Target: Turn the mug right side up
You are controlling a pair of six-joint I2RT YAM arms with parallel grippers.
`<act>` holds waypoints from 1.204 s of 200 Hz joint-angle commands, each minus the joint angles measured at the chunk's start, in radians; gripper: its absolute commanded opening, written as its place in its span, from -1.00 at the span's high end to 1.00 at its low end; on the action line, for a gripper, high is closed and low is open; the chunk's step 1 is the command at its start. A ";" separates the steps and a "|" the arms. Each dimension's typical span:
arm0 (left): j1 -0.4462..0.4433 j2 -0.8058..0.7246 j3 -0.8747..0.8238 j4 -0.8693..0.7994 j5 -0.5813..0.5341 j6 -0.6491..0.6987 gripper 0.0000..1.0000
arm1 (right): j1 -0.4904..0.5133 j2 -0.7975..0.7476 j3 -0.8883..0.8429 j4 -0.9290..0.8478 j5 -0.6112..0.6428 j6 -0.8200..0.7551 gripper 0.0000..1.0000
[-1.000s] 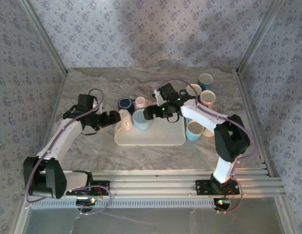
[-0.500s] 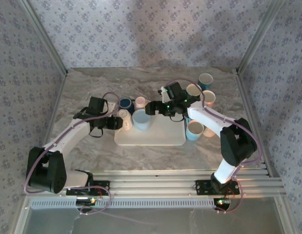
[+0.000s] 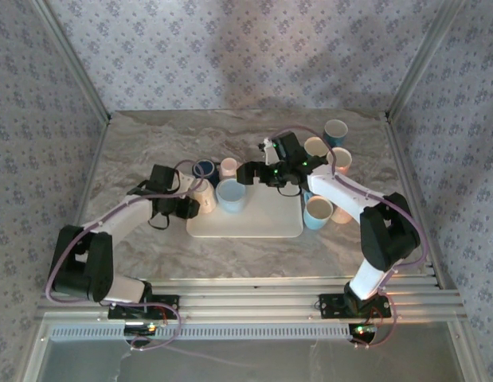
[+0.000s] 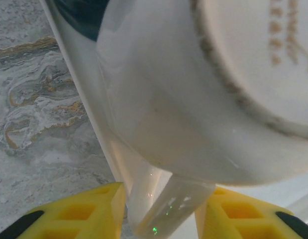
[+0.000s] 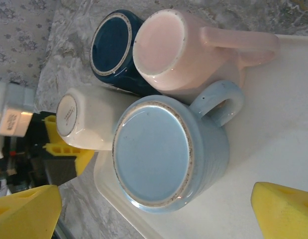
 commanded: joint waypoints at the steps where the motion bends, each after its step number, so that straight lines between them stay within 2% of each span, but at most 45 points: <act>1: -0.004 0.015 0.039 -0.031 -0.005 0.046 0.23 | -0.020 -0.044 -0.019 0.036 -0.039 0.019 -1.00; 68: -0.030 -0.015 -0.004 0.009 0.005 0.117 0.26 | -0.061 -0.084 -0.046 0.051 -0.051 0.039 -1.00; 82: -0.030 -0.036 -0.009 0.016 0.015 0.119 0.42 | -0.063 -0.084 -0.046 0.053 -0.051 0.039 -1.00; 100: -0.030 -0.061 -0.020 0.024 0.021 0.122 0.83 | -0.063 -0.081 -0.046 0.058 -0.054 0.042 -1.00; 153: -0.029 -0.169 -0.011 0.000 0.067 0.075 0.96 | -0.053 -0.083 -0.046 0.057 -0.080 0.021 -1.00; 175: -0.024 -0.243 0.029 -0.039 0.124 -0.005 1.00 | -0.032 -0.112 -0.090 0.085 -0.114 -0.014 -1.00; 213: 0.036 -0.297 0.149 -0.141 0.265 -0.262 1.00 | -0.009 -0.243 -0.227 0.271 -0.097 -0.123 -0.97; 241: 0.078 -0.253 0.274 -0.282 0.390 -0.393 1.00 | 0.006 -0.356 -0.325 0.354 -0.025 -0.336 -0.96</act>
